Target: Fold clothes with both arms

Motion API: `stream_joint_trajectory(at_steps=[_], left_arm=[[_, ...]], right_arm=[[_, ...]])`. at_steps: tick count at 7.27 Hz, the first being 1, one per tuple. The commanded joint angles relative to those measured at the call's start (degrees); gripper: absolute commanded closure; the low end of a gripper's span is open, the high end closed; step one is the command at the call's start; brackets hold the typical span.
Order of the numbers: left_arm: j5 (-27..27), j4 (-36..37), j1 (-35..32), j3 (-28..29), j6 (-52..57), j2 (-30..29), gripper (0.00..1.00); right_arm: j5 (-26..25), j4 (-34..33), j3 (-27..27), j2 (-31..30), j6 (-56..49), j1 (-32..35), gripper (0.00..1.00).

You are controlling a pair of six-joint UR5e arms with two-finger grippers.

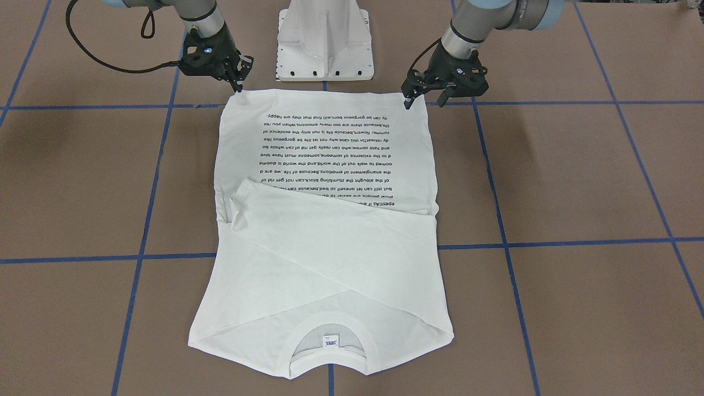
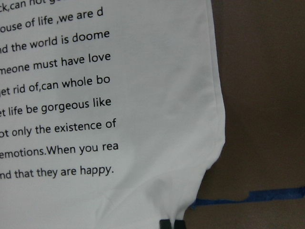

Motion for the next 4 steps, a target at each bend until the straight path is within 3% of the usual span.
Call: stream_joint_trajectory(at_steps=[1,4], left_arm=[[3.55,4.12,5.16,0.07,-4.26,-0.19,0.10],[3.72,4.31,7.96,1.12,-4.35,0.42,0.10]], right_arm=[[-0.30,0.00,0.14,0.64,-0.02,0.45,1.00],[-0.21,0.00,-0.13,2.22,-0.02,0.45,1.00]])
